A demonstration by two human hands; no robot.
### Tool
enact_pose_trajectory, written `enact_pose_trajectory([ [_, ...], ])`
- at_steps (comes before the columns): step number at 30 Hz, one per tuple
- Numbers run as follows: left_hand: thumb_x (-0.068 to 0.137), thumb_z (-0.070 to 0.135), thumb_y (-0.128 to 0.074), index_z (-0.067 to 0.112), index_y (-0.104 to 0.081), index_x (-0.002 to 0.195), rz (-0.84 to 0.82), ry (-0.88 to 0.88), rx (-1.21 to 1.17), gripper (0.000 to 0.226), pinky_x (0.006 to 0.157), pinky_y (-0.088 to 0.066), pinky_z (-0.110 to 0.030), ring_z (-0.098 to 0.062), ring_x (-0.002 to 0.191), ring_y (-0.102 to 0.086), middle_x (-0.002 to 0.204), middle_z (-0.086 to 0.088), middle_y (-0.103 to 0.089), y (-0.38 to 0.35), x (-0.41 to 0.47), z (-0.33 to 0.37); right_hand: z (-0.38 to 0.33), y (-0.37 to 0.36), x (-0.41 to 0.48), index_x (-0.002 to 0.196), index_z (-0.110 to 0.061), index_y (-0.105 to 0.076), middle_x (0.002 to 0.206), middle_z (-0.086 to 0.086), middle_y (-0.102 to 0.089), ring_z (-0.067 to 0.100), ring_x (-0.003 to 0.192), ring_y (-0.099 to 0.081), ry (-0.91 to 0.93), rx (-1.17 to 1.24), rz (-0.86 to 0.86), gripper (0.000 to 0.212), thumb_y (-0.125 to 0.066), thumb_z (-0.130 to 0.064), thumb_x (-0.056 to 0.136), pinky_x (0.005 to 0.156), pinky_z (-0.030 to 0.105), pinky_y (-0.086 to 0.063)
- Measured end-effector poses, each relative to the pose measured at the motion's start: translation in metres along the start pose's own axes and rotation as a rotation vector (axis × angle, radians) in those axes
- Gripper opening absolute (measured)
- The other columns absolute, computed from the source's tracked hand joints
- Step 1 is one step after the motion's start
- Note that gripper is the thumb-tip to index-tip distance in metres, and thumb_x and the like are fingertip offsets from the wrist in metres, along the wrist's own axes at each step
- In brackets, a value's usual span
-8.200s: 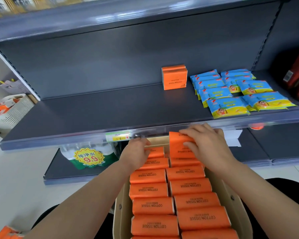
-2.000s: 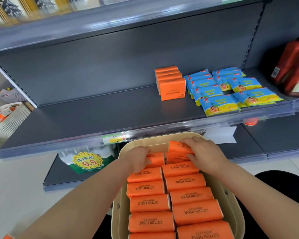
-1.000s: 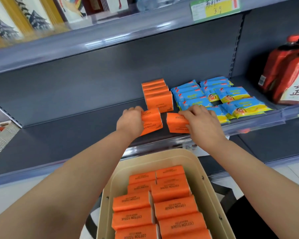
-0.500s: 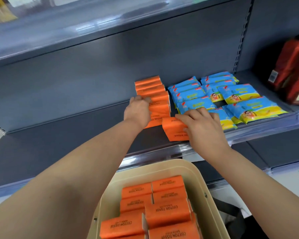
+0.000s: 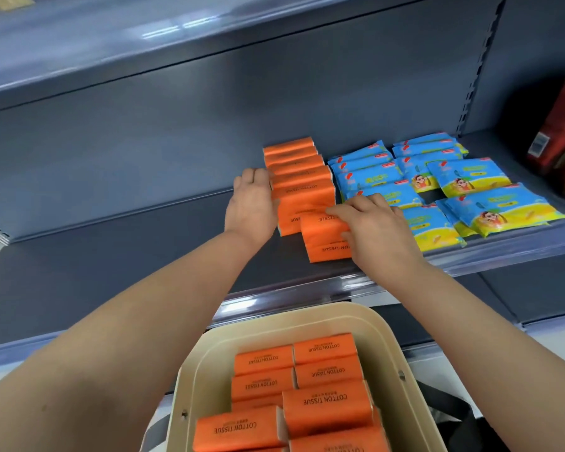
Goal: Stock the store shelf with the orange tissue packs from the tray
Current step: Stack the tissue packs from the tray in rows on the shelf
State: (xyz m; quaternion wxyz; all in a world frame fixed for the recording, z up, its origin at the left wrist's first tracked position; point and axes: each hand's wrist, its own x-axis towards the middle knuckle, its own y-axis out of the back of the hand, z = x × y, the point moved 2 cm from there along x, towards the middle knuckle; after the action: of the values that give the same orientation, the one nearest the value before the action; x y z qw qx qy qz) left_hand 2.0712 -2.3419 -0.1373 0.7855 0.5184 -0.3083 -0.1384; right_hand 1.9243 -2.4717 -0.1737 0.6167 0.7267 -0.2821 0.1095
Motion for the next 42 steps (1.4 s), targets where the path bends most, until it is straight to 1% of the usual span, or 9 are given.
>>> enact_pose_trajectory([
  [4,0.093,0.007,-0.052,0.011,-0.042,0.136,-0.001,0.026,0.03,0.044,0.085,-0.042,-0.033,-0.024,0.126,-0.037,0.136,-0.009,-0.042,0.014,-0.009,-0.019,-0.015,-0.015,0.023,0.132,-0.026,-0.051,0.125,0.003,-0.053,0.028,0.117,-0.043,0.022,0.032,-0.111,0.054,-0.06,-0.003,0.085,0.092,0.045,-0.038],
  [9,0.092,0.002,-0.048,0.01,-0.041,0.137,-0.018,0.035,0.021,0.046,0.08,-0.041,-0.03,-0.024,0.126,-0.036,0.137,-0.009,-0.041,0.02,-0.014,-0.03,-0.022,-0.026,0.047,0.127,-0.025,-0.054,0.123,0.005,-0.051,0.029,0.118,-0.041,-0.004,-0.063,-0.075,0.046,-0.059,-0.007,0.085,0.094,0.045,-0.033],
  [15,0.091,0.0,-0.049,0.01,-0.042,0.136,-0.024,0.013,-0.024,0.046,0.076,-0.038,-0.025,-0.022,0.126,-0.037,0.137,-0.006,-0.041,0.017,-0.021,-0.03,-0.026,-0.035,0.054,0.126,-0.025,-0.054,0.123,0.006,-0.05,0.029,0.115,-0.042,-0.011,-0.11,-0.058,0.041,-0.058,-0.011,0.088,0.093,0.047,-0.033],
  [23,0.091,-0.002,-0.047,0.012,-0.043,0.135,-0.044,-0.023,-0.065,0.046,0.082,-0.041,-0.025,-0.019,0.129,-0.035,0.138,-0.003,-0.042,0.029,-0.05,-0.029,-0.031,-0.023,0.041,0.135,-0.024,-0.045,0.131,0.007,-0.048,0.03,0.12,-0.041,-0.007,-0.131,-0.078,0.052,-0.061,-0.011,0.087,0.096,0.048,-0.033],
  [26,0.092,-0.003,-0.046,0.012,-0.043,0.135,-0.049,-0.016,-0.079,0.045,0.087,-0.042,-0.027,-0.019,0.129,-0.035,0.139,-0.004,-0.042,0.039,-0.064,-0.029,-0.038,-0.009,0.029,0.134,-0.022,-0.047,0.131,0.006,-0.049,0.031,0.119,-0.043,0.016,-0.127,-0.062,0.053,-0.063,-0.009,0.085,0.094,0.049,-0.035],
  [30,0.093,0.001,-0.048,0.013,-0.044,0.134,-0.097,-0.022,-0.083,0.043,0.094,-0.042,-0.031,-0.02,0.127,-0.038,0.139,-0.004,-0.044,0.047,-0.091,-0.029,-0.051,0.007,-0.003,0.12,-0.019,-0.06,0.125,0.007,-0.055,0.032,0.113,-0.049,0.075,-0.099,-0.056,0.048,-0.071,-0.004,0.076,0.086,0.047,-0.039],
  [35,0.093,0.006,-0.052,0.014,-0.048,0.132,-0.229,-0.029,-0.083,0.04,0.099,-0.041,-0.034,-0.02,0.125,-0.041,0.136,-0.004,-0.046,0.044,-0.132,-0.034,-0.067,0.016,-0.065,0.11,-0.018,-0.067,0.113,0.004,-0.062,0.031,0.105,-0.054,0.16,-0.004,-0.175,0.038,-0.076,-0.012,0.074,0.08,0.042,-0.04],
  [39,0.092,0.008,-0.052,0.014,-0.051,0.128,-0.352,-0.039,-0.09,0.037,0.099,-0.04,-0.035,-0.022,0.121,-0.046,0.129,-0.005,-0.051,0.034,-0.164,-0.036,-0.072,0.019,-0.111,0.117,-0.025,-0.061,0.124,-0.005,-0.055,0.02,0.12,-0.045,0.181,0.043,-0.376,0.029,-0.062,-0.028,0.088,0.094,0.037,-0.035],
  [42,0.092,0.008,-0.052,0.014,-0.051,0.129,-0.422,-0.033,-0.099,0.037,0.101,-0.04,-0.031,-0.02,0.122,-0.047,0.131,-0.004,-0.052,0.027,-0.185,-0.037,-0.077,0.021,-0.135,0.119,-0.03,-0.059,0.125,-0.009,-0.054,0.015,0.122,-0.044,0.209,0.068,-0.506,0.032,-0.058,-0.041,0.089,0.1,0.035,-0.034],
])
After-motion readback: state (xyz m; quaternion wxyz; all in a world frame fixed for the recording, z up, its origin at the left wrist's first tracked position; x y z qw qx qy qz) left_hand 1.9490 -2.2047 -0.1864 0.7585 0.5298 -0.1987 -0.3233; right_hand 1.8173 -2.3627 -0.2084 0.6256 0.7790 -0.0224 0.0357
